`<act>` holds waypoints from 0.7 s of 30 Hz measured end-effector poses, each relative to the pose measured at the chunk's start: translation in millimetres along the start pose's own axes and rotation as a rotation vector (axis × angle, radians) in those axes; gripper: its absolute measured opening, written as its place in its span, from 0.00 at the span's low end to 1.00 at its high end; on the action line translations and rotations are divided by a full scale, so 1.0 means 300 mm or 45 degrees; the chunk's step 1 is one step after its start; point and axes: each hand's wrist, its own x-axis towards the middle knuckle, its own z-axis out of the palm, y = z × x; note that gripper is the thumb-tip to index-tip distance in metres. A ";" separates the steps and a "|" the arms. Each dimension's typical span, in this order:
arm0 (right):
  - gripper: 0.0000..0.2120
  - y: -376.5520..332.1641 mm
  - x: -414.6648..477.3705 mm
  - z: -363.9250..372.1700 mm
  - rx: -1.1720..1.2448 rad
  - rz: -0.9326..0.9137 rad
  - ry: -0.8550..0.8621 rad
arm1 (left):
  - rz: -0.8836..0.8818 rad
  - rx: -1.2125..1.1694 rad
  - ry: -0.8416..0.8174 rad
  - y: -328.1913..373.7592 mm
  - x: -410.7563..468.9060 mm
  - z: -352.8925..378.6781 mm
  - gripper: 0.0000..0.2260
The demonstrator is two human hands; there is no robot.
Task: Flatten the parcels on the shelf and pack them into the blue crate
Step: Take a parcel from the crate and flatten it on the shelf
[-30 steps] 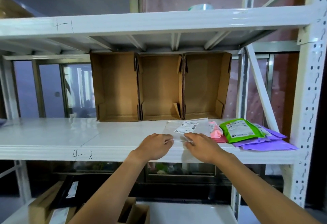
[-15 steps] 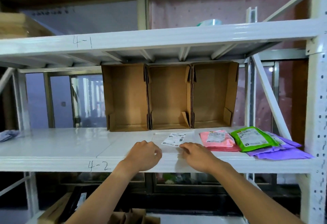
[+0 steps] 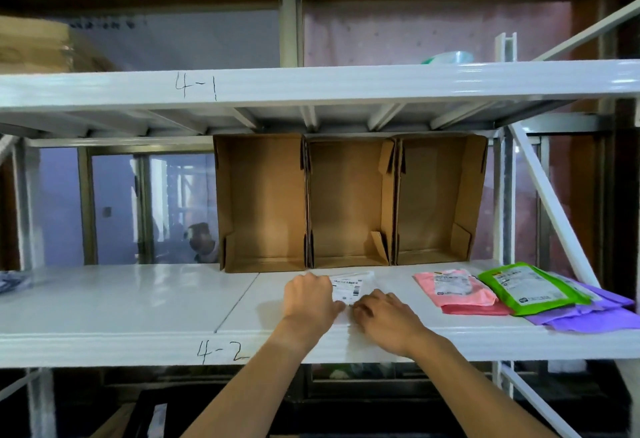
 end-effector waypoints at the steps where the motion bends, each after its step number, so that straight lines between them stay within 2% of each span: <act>1: 0.20 -0.015 0.024 -0.012 -0.057 0.018 -0.011 | -0.033 -0.076 -0.036 0.010 0.014 0.021 0.23; 3: 0.20 -0.040 0.061 -0.033 -0.179 0.047 -0.042 | -0.051 -0.220 -0.099 0.034 0.035 0.085 0.21; 6: 0.23 -0.060 0.102 -0.032 -0.319 0.054 -0.160 | 0.052 -0.295 -0.135 0.027 0.055 0.141 0.18; 9: 0.25 -0.055 0.138 -0.023 -0.396 0.071 -0.213 | 0.164 -0.368 -0.323 0.004 0.086 0.156 0.16; 12: 0.20 -0.056 0.188 -0.017 -0.357 0.102 -0.132 | 0.183 -0.356 -0.436 -0.002 0.088 0.152 0.24; 14: 0.21 -0.052 0.214 -0.010 -0.304 0.135 -0.034 | 0.175 -0.359 -0.432 0.000 0.098 0.162 0.25; 19: 0.19 -0.033 0.236 0.039 -0.396 0.066 0.166 | 0.119 -0.388 -0.493 0.002 0.120 0.150 0.23; 21: 0.18 -0.013 0.244 0.052 -0.415 -0.038 0.163 | 0.095 -0.380 -0.505 0.012 0.135 0.148 0.22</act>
